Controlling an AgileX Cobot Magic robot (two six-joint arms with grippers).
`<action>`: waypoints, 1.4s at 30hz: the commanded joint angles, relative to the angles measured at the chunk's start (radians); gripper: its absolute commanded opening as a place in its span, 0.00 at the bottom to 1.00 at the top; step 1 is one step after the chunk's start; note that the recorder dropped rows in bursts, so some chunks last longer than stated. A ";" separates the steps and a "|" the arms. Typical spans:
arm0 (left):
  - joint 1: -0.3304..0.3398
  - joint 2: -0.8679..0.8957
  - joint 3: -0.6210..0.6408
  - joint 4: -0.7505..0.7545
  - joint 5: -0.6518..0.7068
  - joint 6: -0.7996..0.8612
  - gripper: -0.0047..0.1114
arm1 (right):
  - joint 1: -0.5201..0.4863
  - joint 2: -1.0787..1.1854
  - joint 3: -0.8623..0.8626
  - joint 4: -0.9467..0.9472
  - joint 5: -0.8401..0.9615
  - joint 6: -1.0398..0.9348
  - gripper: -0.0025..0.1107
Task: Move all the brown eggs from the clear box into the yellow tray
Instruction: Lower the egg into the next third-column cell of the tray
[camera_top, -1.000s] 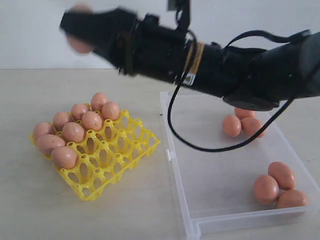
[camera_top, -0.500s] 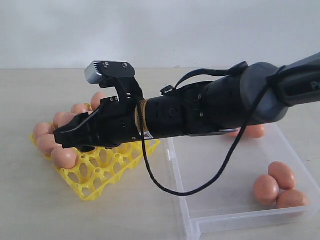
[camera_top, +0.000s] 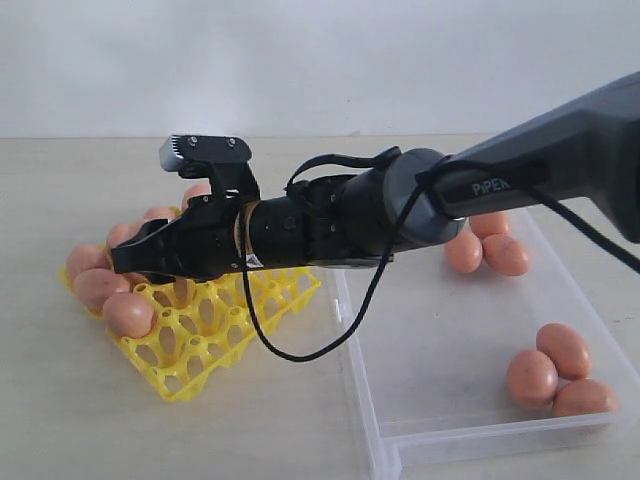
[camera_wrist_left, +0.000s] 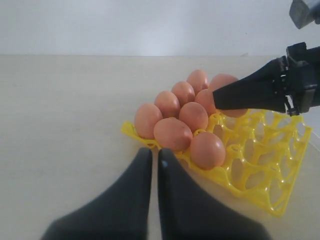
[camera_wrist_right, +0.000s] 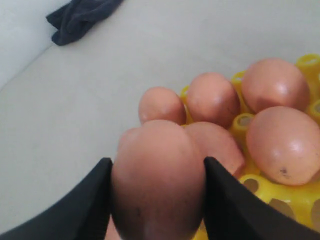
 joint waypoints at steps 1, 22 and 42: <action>-0.005 -0.003 0.003 -0.003 -0.003 -0.001 0.08 | 0.001 0.020 -0.013 0.008 0.052 -0.020 0.02; -0.005 -0.003 0.003 -0.003 -0.003 -0.001 0.08 | 0.005 0.070 -0.013 0.011 0.033 -0.095 0.42; -0.005 -0.003 0.003 -0.003 -0.003 -0.001 0.08 | 0.005 0.023 -0.013 0.011 0.030 -0.105 0.50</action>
